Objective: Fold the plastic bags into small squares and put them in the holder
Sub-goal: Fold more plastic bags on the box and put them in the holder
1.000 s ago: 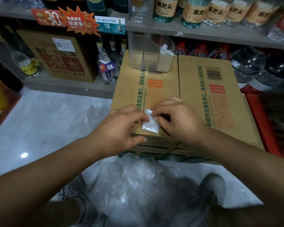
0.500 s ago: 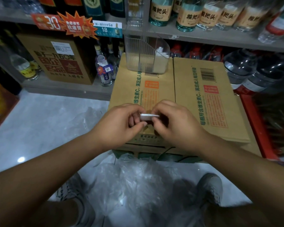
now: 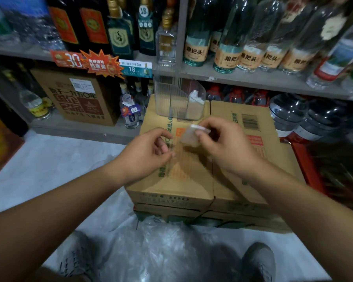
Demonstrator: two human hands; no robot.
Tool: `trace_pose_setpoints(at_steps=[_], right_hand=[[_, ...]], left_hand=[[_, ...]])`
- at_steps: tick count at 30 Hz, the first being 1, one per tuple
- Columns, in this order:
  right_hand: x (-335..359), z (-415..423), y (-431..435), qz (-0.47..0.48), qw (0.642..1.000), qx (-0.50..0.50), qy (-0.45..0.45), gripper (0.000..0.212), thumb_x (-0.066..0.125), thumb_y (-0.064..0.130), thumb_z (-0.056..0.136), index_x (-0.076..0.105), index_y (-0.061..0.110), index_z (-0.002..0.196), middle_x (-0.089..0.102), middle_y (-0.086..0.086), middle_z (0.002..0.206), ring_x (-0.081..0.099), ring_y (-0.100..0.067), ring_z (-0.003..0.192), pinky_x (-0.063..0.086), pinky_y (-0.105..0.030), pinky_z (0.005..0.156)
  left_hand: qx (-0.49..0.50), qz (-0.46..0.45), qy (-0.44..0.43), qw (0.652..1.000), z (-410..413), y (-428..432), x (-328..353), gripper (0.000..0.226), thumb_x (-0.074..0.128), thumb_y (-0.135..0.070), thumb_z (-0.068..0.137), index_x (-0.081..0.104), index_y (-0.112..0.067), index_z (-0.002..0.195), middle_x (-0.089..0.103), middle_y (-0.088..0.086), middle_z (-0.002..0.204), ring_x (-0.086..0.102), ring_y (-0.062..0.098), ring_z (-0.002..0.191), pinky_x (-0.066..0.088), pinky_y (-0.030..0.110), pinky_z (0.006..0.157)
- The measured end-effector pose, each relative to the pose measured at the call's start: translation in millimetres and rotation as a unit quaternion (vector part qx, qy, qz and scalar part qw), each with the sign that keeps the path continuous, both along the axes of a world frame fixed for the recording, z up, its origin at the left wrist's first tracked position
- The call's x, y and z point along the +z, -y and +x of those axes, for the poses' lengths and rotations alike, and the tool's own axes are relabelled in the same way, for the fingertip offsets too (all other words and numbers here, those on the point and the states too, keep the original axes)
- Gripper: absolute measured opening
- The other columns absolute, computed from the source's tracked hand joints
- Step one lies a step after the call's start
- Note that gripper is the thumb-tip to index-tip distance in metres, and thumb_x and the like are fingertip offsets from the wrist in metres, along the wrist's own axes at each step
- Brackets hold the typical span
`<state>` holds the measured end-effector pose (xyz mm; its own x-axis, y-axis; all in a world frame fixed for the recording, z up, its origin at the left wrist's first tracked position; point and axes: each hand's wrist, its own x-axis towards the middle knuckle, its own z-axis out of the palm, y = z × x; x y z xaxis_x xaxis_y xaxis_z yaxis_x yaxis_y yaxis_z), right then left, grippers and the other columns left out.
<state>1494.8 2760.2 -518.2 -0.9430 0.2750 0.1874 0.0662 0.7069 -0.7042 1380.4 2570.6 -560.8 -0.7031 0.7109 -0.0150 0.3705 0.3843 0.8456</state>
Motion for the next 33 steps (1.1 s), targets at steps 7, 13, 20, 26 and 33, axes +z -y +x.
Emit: trace_pose_setpoints(at_steps=[7,13,20,26,33], right_hand=[[26,-74,-76,0.069,0.987,-0.121,-0.083,0.008,0.061,0.026,0.098,0.067,0.022,0.098,0.069,0.006,0.089,0.066,-0.014,0.085,0.057,-0.044,0.080],[22,-121,-92,0.222,0.972,0.002,-0.077,0.014,0.060,0.019,0.098,0.069,0.013,0.107,0.066,-0.001,0.099,0.059,-0.016,0.091,0.049,-0.032,0.080],[13,-142,-108,0.343,0.926,0.136,-0.074,0.016,0.066,0.017,0.092,0.072,0.010,0.105,0.069,-0.004,0.095,0.055,-0.008,0.083,0.041,-0.021,0.075],[5,-148,-118,0.352,0.917,0.178,-0.060,0.014,0.066,0.019,0.092,0.072,0.010,0.102,0.071,-0.004,0.094,0.063,-0.020,0.088,0.049,-0.031,0.079],[5,-154,-125,0.378,0.905,0.194,-0.001,0.018,0.058,0.027,0.093,0.071,0.016,0.099,0.069,0.001,0.089,0.055,-0.017,0.093,0.045,-0.030,0.079]], left_hand=[[0.122,-0.014,0.058,0.991,-52,-23,8,0.059,0.081,-0.032,0.084,0.046,-0.019,0.129,0.061,0.006,0.109,0.068,0.030,0.093,0.058,0.048,0.087],[0.138,0.000,-0.027,0.990,-80,-43,25,0.103,0.083,-0.051,0.078,0.021,-0.021,0.155,0.047,-0.002,0.137,0.050,0.017,0.125,0.045,0.038,0.107],[0.121,0.042,-0.017,0.992,-97,-55,15,0.100,0.068,-0.079,0.070,0.026,-0.038,0.150,0.048,-0.008,0.146,0.047,0.013,0.134,0.040,0.045,0.115],[0.127,0.082,-0.007,0.988,-100,-66,8,0.084,0.058,-0.083,0.074,0.031,-0.043,0.143,0.053,-0.014,0.141,0.051,0.007,0.129,0.042,0.044,0.112],[0.124,0.082,-0.029,0.989,-100,-69,6,0.059,0.056,-0.072,0.087,0.034,-0.046,0.135,0.055,-0.016,0.137,0.051,0.007,0.129,0.043,0.043,0.111]])
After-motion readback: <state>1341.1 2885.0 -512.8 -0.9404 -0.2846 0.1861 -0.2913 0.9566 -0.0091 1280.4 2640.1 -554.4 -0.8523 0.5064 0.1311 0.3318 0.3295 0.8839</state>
